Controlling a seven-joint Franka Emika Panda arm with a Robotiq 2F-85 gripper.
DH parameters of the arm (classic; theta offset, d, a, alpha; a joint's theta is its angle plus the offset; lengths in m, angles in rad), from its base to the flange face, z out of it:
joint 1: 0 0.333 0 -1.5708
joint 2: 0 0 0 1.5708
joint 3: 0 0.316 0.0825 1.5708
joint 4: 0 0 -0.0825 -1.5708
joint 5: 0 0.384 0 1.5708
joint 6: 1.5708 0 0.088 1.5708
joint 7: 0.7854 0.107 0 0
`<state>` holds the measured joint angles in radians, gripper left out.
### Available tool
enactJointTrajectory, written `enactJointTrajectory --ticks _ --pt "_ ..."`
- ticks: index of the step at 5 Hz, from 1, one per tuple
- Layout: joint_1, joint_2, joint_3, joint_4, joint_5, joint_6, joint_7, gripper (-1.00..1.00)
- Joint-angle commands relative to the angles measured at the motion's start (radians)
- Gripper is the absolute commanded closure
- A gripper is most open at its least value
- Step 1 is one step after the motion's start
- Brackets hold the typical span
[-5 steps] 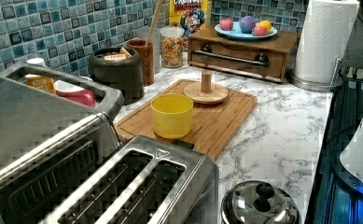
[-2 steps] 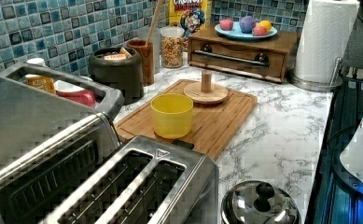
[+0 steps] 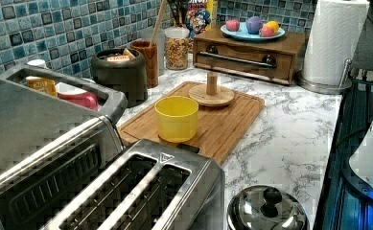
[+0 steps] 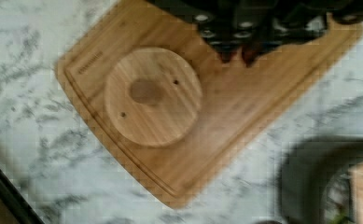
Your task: Open the lid of the tea container.
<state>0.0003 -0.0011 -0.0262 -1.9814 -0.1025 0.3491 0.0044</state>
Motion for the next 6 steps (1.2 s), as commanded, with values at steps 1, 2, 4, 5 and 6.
enactJointTrajectory --ticks 1,2,4,5,6 --pt "-0.063 -0.073 -0.088 -0.107 0.034 0.028 -0.007 -1.0" --pt "-0.049 -0.059 -0.1 -0.158 0.028 0.065 -0.015 -1.0" --pt "-0.085 -0.011 -0.07 -0.265 0.069 0.197 -0.07 -1.0" --pt "-0.083 0.012 -0.065 -0.306 0.058 0.294 -0.066 -1.0" --pt "-0.183 0.039 0.031 -0.31 0.038 0.339 -0.028 -1.0"
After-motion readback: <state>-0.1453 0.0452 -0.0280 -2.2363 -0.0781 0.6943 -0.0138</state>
